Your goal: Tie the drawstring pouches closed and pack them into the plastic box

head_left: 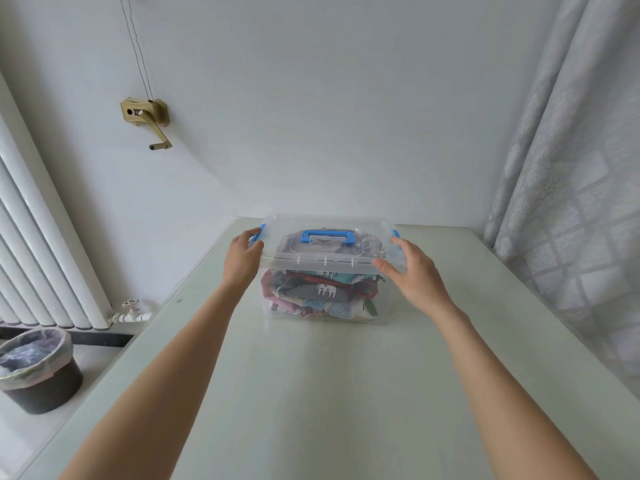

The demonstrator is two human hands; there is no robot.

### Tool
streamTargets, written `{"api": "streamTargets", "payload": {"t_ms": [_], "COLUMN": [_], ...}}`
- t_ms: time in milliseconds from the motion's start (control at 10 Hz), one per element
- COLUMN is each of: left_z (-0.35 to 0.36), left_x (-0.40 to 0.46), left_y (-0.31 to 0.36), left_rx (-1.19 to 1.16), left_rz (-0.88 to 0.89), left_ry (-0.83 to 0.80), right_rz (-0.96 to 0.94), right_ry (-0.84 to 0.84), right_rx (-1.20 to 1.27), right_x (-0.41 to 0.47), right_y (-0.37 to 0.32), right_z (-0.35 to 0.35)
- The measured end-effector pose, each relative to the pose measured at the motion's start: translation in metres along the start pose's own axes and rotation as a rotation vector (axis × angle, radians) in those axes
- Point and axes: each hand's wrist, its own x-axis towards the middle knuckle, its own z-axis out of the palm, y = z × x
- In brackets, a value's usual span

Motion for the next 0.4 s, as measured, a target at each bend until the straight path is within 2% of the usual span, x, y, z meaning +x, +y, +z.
{"api": "streamTargets", "payload": {"t_ms": [200,300,400], "left_z": [0.006,0.006,0.004], "left_x": [-0.011,-0.035,-0.067], "left_y": [0.011,0.012,0.011], "left_rx": [0.122,0.035,-0.202], "left_rz": [0.015,0.022,0.097], "left_ry": [0.202,0.316,0.408], "right_rz": [0.019,-0.126,-0.291], "right_ry": [-0.011,0.179,0.396], "right_rx": [-0.067,-0.105,-0.056], "right_x": [0.006,-0.004,-0.023], "right_y": [0.001,-0.007,-0.014], "right_z": [0.004,-0.003,-0.008]}}
